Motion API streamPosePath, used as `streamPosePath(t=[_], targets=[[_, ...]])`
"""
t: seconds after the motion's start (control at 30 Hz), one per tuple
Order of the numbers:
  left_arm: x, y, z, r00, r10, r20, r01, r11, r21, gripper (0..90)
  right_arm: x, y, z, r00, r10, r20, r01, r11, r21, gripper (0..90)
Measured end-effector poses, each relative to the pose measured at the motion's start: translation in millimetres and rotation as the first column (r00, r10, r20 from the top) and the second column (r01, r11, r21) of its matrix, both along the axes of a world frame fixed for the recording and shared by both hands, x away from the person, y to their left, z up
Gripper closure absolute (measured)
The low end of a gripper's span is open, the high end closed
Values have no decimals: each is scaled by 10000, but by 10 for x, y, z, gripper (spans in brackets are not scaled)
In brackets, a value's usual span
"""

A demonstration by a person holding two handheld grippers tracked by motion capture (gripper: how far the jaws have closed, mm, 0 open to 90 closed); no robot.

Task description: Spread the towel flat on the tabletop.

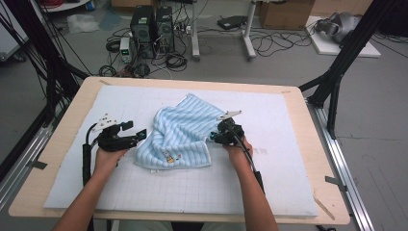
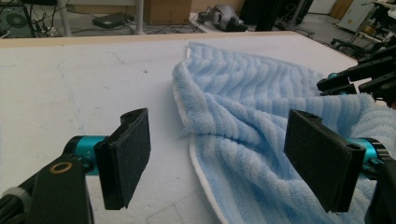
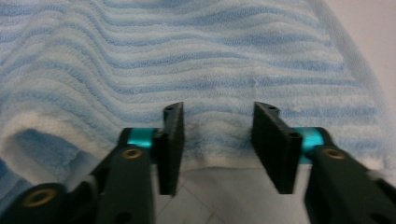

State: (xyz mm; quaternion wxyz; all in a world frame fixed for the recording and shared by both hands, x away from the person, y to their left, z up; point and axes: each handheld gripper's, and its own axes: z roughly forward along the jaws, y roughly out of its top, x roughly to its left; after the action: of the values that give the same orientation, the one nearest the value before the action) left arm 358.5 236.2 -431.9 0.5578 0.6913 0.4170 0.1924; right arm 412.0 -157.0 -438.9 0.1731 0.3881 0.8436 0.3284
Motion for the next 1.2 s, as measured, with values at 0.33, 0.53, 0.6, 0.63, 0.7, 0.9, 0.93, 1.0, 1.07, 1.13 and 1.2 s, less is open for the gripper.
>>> streamPosePath(t=[0.33,0.53,0.6,0.63,0.7,0.9,0.93,1.0,1.07,1.13,1.2], targets=[[6,-44,-28,9998,-132,-150,134,9998,179,237,220,-139,41,9937,-1041,420,1058,9935,-412,854],[-2,-80,-57,9996,-187,-232,192,9996,223,238,407,-310,208,9499,-2798,1393,2926,9528,-814,854],[-8,-90,-59,9994,-261,-247,267,9993,267,238,439,-360,264,9343,-3192,1589,3358,9375,-915,842],[-14,-95,-59,9994,-248,-237,254,9993,271,238,442,-374,291,9311,-3267,1620,3437,9347,-904,830],[-11,-95,-61,9994,-256,-230,261,9994,242,239,425,-390,325,9309,-3263,1643,3388,9393,-540,738],[-20,-84,-58,9994,-253,-238,257,9996,148,239,269,-441,373,9481,-2801,1508,2723,9596,707,575],[-21,-77,-55,9994,-278,-230,281,9995,148,239,227,-454,393,9506,-2721,1493,2608,9611,908,563],[-23,-71,-51,9995,-213,-218,216,9997,131,239,131,-479,430,9577,-2435,1536,2239,9652,1348,555],[-28,-63,-47,9995,-229,-232,233,9996,173,239,73,-486,446,9581,-2328,1667,2096,9669,1456,562],[-31,-64,-44,9995,-208,-217,212,9996,211,239,-36,-497,467,9668,-1980,1612,1697,9701,1737,569],[-33,-73,-45,9995,-232,-225,237,9995,229,239,-188,-509,483,9745,-1530,1641,1199,9733,1958,567]])
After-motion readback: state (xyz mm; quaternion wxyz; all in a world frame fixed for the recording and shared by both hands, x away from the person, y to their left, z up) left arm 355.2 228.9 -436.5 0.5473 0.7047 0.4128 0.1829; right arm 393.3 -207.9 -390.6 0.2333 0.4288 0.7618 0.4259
